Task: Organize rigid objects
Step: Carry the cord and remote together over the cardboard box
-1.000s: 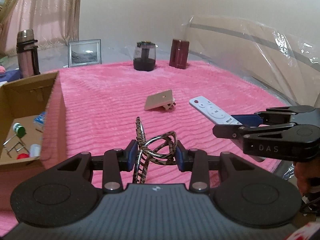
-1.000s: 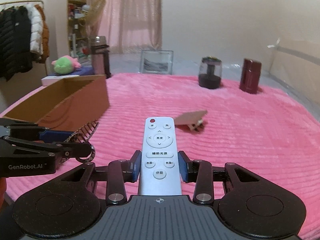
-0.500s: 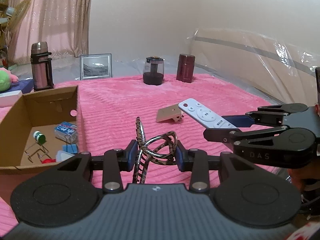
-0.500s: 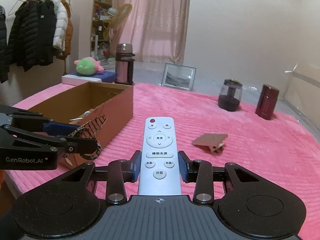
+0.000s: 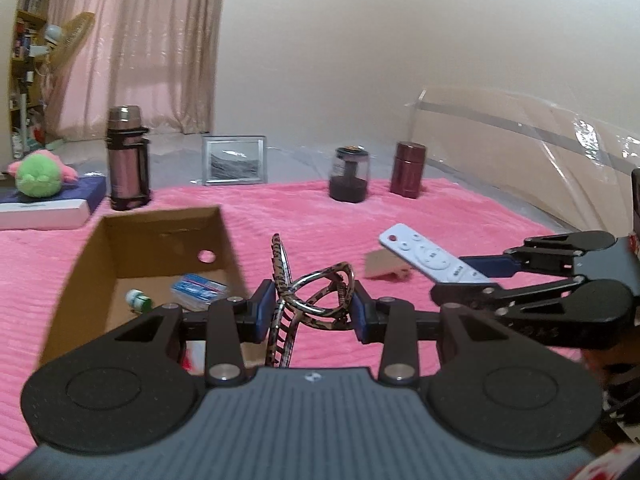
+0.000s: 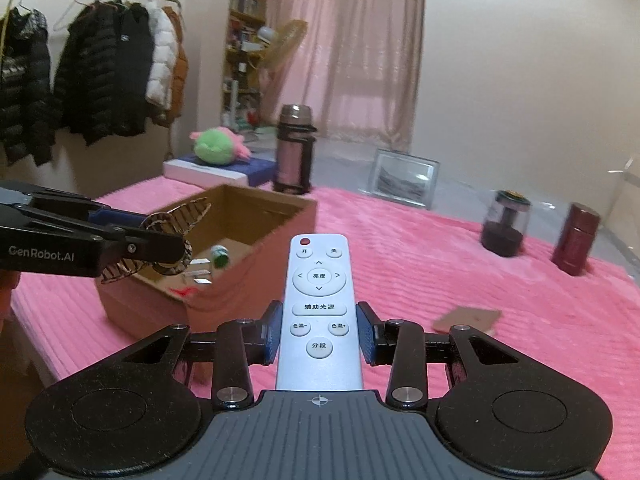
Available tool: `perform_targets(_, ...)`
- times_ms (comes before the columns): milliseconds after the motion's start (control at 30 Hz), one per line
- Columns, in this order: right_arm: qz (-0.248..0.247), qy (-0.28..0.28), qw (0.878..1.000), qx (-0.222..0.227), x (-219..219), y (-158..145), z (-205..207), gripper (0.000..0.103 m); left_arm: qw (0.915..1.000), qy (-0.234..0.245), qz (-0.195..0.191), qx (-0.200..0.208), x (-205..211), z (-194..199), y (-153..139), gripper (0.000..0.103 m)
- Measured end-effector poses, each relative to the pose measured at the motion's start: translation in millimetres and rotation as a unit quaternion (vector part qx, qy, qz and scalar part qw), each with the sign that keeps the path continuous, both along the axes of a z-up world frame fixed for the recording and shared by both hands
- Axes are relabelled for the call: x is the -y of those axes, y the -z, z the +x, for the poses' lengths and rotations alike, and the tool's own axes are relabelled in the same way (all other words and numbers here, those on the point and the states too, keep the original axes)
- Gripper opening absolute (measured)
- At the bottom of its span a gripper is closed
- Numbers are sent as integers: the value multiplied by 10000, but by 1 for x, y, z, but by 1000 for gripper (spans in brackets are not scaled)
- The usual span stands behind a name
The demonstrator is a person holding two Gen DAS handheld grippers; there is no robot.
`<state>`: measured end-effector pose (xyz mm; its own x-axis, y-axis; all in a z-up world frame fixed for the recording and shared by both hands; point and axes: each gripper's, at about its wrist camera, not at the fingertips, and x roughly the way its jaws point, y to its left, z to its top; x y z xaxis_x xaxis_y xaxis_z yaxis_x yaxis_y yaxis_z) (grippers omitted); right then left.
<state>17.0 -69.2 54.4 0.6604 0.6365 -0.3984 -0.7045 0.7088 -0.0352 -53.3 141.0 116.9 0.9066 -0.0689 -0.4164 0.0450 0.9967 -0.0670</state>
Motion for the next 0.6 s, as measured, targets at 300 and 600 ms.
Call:
perform_targets(300,-71,-809,9967,13,-62,-21,21,36,9985,-95,457,-293,-80,10,-19,34)
perform_targets(600,-618,-1609,9850,-69,-135,-23,55,36,9856,647,1242,-946,-137,50,-15,34)
